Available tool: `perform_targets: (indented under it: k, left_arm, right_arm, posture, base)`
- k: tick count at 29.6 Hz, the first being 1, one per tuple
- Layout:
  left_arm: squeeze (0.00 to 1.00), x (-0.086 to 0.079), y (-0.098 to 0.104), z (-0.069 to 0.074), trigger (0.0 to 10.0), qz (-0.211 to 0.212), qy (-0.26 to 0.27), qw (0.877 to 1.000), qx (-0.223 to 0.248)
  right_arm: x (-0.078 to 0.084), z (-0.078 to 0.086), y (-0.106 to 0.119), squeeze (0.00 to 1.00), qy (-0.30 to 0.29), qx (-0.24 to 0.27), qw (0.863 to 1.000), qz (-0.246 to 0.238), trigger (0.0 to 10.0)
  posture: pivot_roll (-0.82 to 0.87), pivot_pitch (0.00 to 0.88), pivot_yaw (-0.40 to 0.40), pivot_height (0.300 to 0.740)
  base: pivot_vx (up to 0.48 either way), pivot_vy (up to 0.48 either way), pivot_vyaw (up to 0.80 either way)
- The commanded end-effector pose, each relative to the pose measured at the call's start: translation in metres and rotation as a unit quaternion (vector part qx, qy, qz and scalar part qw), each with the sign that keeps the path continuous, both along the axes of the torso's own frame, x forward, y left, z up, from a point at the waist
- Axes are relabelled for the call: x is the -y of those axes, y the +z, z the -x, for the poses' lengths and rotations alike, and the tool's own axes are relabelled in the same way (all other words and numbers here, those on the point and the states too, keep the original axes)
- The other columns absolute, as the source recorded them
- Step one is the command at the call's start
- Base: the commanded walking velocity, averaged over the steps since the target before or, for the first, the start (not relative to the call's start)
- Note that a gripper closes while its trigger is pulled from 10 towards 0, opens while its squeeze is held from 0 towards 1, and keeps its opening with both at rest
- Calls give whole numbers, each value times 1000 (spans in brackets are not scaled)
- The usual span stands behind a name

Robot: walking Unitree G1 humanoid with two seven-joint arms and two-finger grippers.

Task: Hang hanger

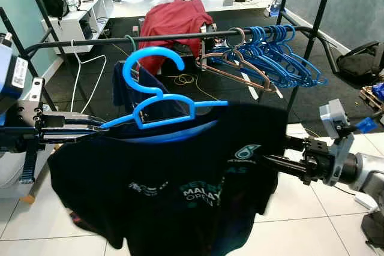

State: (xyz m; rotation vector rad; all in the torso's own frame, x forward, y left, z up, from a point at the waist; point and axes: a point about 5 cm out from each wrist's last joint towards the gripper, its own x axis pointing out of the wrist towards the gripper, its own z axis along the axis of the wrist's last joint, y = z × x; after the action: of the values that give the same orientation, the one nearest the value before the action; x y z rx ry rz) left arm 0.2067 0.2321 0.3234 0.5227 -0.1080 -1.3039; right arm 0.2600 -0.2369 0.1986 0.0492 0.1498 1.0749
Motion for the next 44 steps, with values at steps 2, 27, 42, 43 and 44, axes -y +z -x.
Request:
perform_targets:
  k: [2,27,42,43,44]
  left_arm:
    - [0,1,7,3,10000,5,-11,1000,10]
    - [0,-111,-50,-13,10000,-66,256,961,-84]
    - [0,-60,-64,5,10000,-63,91,986,-127]
    - [0,-29,-71,2,10000,-73,44,990,-112]
    - [0,-21,-73,2,10000,-74,33,991,-109]
  right_arm:
    - [-1,-2,4,0,1,14,1000,-5,0]
    - [30,-5,73,0,-65,133,970,-190,0]
    - [50,-25,74,0,-175,144,949,-221,0]
    - [44,-28,69,0,-169,137,955,-203,0]
    - [42,-29,67,0,-167,135,956,-198,0]
  posture:
    - [-74,0,16,740]
    - [-81,0,27,740]
    - [-65,0,19,740]
    - [-66,0,21,740]
    - [-66,0,21,740]
  base:
    - [0,0,0]
    - [0,0,0]
    - [0,0,0]
    - [0,0,0]
    - [0,0,0]
